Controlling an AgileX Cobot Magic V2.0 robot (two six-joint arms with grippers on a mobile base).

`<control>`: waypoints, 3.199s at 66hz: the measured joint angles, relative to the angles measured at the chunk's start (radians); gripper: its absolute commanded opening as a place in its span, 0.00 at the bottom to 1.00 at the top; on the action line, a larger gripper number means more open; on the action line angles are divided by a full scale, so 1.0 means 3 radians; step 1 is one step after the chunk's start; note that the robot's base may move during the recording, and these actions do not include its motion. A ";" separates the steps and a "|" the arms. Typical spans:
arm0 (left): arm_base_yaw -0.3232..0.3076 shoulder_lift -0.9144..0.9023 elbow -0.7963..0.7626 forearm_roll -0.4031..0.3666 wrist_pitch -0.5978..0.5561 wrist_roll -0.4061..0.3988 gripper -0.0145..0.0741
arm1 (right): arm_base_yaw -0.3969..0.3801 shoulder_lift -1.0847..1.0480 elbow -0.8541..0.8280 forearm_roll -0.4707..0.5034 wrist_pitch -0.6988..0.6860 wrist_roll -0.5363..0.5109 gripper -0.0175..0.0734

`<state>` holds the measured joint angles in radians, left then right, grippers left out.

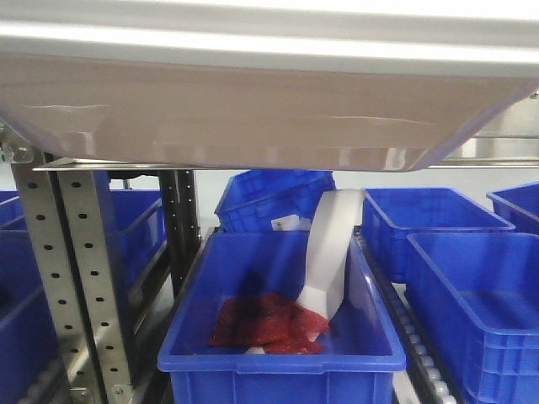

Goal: Grab white bin and place on right shelf
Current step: 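Hold the pink bin above the blue crate with red contents, then raise the pink bin with both grippers above the steel shelf edge, then push the pink bin with both grippers onto the upper roller shelf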

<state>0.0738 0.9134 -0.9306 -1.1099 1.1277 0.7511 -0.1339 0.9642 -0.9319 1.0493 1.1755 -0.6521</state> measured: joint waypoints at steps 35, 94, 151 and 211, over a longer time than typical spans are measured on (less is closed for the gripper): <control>0.0000 0.0000 0.0000 0.0002 -0.0065 -0.0015 0.37 | 0.0000 0.0000 -0.0151 0.0020 0.0000 -0.0014 0.57; 0.0000 0.0371 0.0000 -0.0716 -0.0385 0.0305 0.38 | -0.0005 0.0284 -0.0451 0.0300 -0.0218 -0.0020 0.62; -0.0129 0.1958 -0.1426 -0.1165 -0.0412 0.0428 0.38 | -0.0005 0.1706 -0.1495 0.1218 -0.0647 -0.0007 0.62; -0.0193 0.2649 -0.1824 -0.1435 -0.0858 0.0428 0.38 | 0.0035 0.2440 -0.1729 0.1506 -0.0797 -0.0163 0.63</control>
<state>0.0159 1.7080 -1.4780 -1.5405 0.8702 0.8794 -0.1235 1.6963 -1.4504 1.5009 0.9363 -0.7011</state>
